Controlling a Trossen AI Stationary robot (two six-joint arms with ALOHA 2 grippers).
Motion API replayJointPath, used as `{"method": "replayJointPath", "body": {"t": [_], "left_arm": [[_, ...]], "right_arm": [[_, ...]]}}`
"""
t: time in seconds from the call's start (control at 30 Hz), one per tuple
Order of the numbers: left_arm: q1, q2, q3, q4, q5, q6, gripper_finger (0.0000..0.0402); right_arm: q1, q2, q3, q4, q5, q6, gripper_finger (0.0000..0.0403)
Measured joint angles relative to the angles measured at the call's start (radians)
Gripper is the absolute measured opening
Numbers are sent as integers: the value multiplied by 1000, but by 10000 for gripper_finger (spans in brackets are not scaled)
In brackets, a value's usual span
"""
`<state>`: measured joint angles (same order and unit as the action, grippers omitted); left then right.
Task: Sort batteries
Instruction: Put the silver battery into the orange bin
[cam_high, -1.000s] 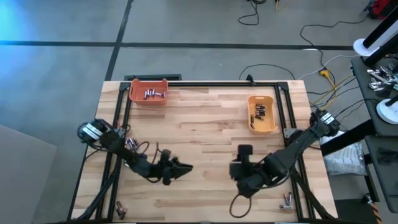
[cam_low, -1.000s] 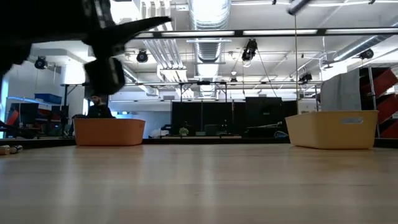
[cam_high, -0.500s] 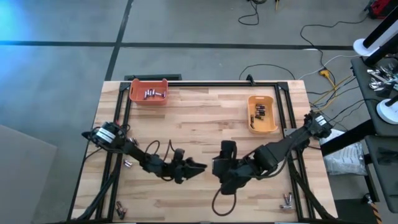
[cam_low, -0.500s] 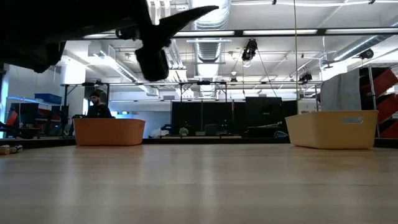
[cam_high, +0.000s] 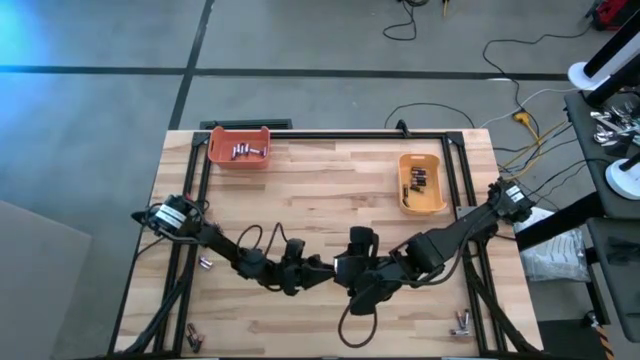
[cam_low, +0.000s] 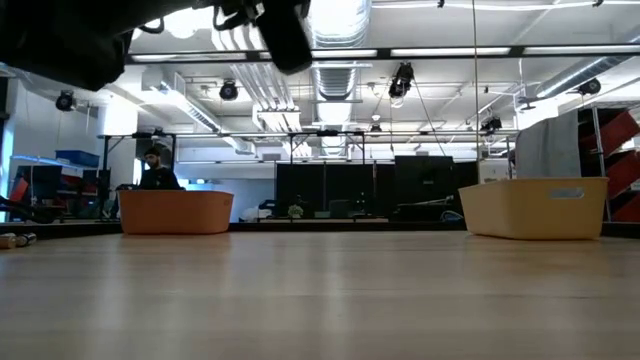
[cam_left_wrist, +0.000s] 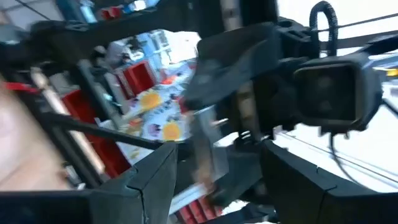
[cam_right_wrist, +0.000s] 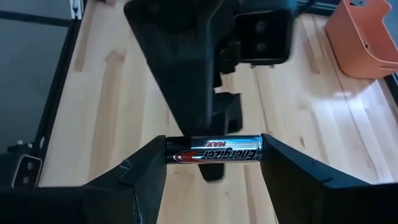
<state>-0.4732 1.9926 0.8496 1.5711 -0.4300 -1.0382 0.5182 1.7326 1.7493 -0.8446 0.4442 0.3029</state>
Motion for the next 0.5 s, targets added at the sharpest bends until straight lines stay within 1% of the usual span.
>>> {"method": "replayJointPath", "body": {"t": [0.13,0.27,0.4,0.5], "left_arm": [[9,-2,24,-8,11,-1,204],[9,-2,16,-2,13,-1,189],[9,-2,13,-11,14,-1,153],[9,-2,20,-32,14,-3,113]], "right_arm": [[0,13,0,-1,1,0,216],[0,13,0,6,2,10,216],[0,13,0,15,1,11,216],[-1,13,0,17,1,11,216]]}}
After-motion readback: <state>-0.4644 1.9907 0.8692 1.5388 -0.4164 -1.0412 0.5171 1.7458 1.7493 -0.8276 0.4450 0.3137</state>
